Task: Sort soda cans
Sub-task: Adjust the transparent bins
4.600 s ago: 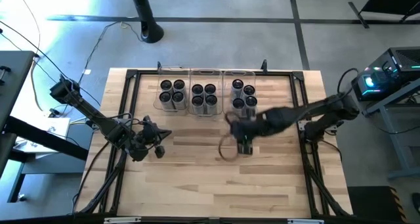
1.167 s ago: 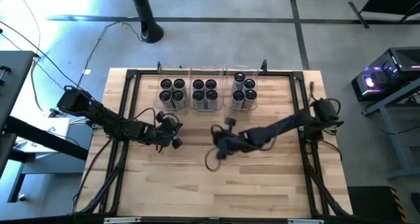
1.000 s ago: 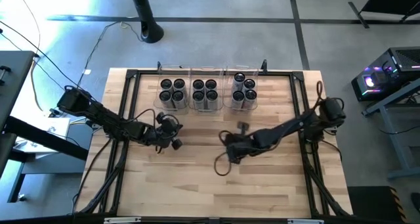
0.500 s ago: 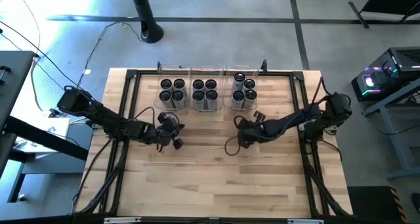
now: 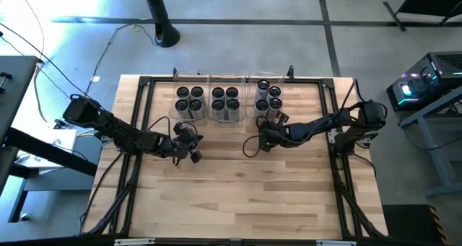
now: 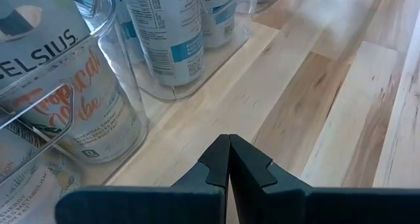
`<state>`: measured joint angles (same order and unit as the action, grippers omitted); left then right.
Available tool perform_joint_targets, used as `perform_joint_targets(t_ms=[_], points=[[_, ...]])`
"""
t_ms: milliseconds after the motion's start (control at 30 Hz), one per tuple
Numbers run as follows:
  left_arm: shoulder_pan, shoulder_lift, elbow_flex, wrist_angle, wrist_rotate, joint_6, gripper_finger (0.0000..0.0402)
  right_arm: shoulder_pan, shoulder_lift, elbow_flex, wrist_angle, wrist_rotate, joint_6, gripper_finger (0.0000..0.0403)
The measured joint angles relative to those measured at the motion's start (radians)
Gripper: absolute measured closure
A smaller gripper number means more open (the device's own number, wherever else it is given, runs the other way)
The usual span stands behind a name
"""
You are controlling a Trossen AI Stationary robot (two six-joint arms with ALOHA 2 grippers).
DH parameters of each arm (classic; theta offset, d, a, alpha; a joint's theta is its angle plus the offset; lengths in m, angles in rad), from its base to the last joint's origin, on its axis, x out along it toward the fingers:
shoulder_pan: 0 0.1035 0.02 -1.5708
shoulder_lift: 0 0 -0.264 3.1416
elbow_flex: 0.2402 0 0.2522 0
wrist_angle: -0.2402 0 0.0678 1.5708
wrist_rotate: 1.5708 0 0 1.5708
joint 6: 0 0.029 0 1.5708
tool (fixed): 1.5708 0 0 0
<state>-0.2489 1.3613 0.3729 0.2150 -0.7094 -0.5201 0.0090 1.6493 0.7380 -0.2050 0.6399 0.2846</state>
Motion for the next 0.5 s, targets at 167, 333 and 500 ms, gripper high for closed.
perform_joint_targets(t_ms=[167,333,500], points=[[0.0,0.0,0.0,0.0,0.0,0.0,0.0402,-0.021,0.0,0.0,0.007,0.004,-0.046,0.0402],[0.0,0.0,0.0,0.0,-0.004,0.0,0.0401,-0.046,0.0,0.0,0.03,-0.007,-0.092,0.0402],[0.0,0.0,0.0,0.006,-0.01,0.02,0.0401,-0.052,0.0,-0.001,0.041,-0.011,-0.123,0.0402]])
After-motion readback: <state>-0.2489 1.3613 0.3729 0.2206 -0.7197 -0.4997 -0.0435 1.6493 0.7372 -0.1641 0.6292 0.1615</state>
